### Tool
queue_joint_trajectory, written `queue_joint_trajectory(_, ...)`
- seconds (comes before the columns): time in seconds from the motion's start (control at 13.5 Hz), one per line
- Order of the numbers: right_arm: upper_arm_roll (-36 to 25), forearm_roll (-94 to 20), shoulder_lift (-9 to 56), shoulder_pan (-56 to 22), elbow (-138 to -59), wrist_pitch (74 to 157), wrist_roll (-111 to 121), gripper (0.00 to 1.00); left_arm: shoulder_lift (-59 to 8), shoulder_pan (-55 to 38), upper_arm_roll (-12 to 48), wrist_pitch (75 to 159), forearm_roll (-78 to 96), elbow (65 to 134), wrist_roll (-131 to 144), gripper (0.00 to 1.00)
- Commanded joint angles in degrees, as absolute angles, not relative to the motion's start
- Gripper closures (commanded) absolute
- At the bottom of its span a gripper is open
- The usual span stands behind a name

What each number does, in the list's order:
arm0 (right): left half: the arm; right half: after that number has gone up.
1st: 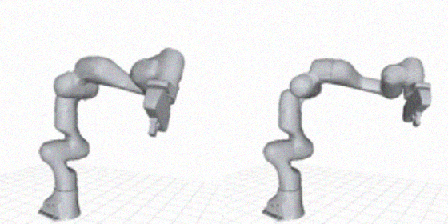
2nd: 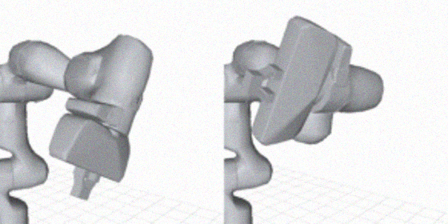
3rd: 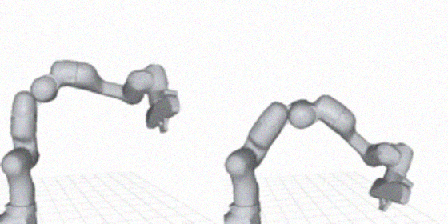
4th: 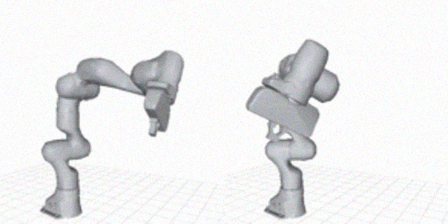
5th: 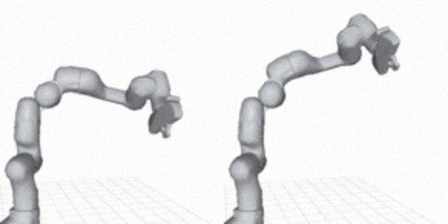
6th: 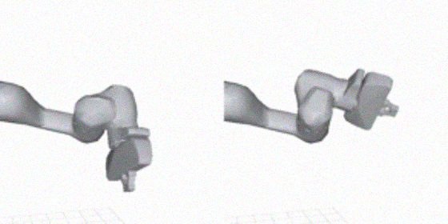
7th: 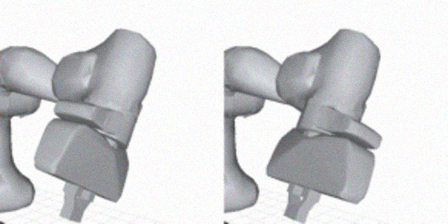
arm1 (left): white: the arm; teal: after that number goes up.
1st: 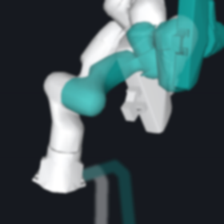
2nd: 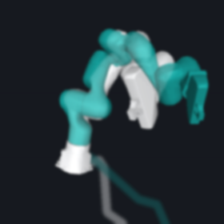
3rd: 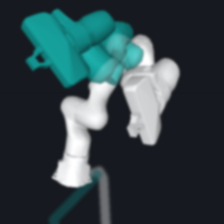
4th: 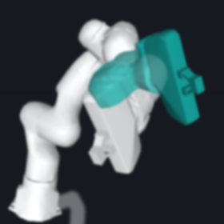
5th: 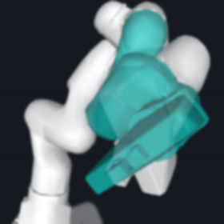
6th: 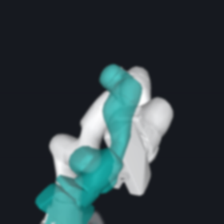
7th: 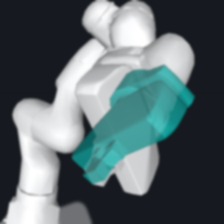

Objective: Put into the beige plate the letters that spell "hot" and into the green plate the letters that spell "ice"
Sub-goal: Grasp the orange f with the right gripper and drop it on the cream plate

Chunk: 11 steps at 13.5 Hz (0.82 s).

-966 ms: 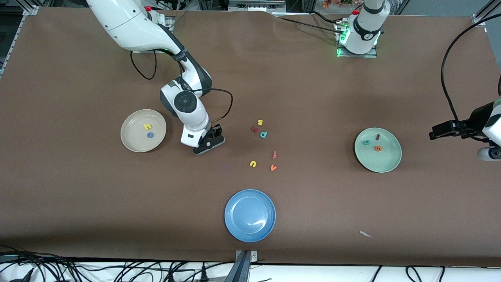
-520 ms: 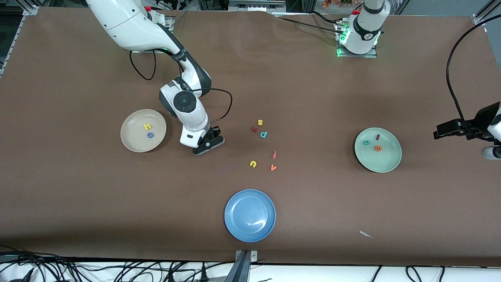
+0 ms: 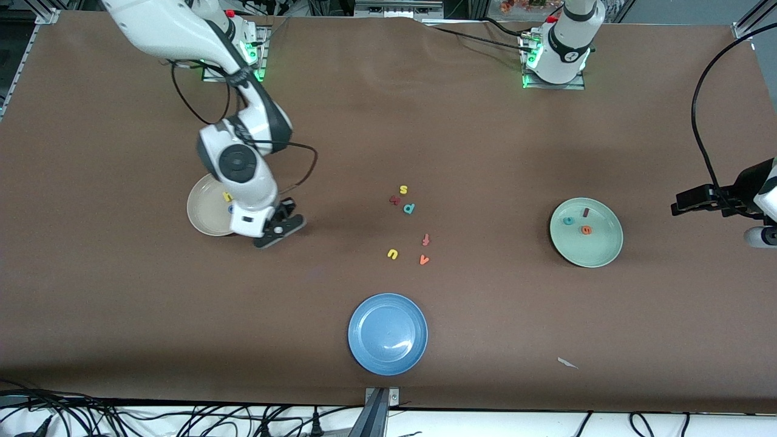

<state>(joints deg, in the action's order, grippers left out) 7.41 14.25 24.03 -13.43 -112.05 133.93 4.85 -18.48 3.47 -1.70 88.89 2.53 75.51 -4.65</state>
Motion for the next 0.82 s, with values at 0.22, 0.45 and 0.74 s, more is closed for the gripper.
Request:
queue_joint_trajectory(0.22, 8.09, 14.59, 9.86, -1.42, -127.77, 131.83, 15.82, 0.88, -16.17, 3.43, -1.58, 87.37, 2.46, 76.73, -2.9, 0.0)
queue_joint_trajectory(0.45, 8.09, 14.59, 8.61, 1.22, -130.08, 132.89, 16.08, 0.0, -16.0, 3.25, -1.23, 83.78, 2.72, 76.29, -3.25, 0.0)
queue_joint_trajectory(0.74, 8.09, 13.8, 8.0, 1.49, -129.55, 132.8, 15.03, 0.0, -16.0, 3.08, -0.7, 79.55, 2.46, 76.2, -2.81, 0.0)
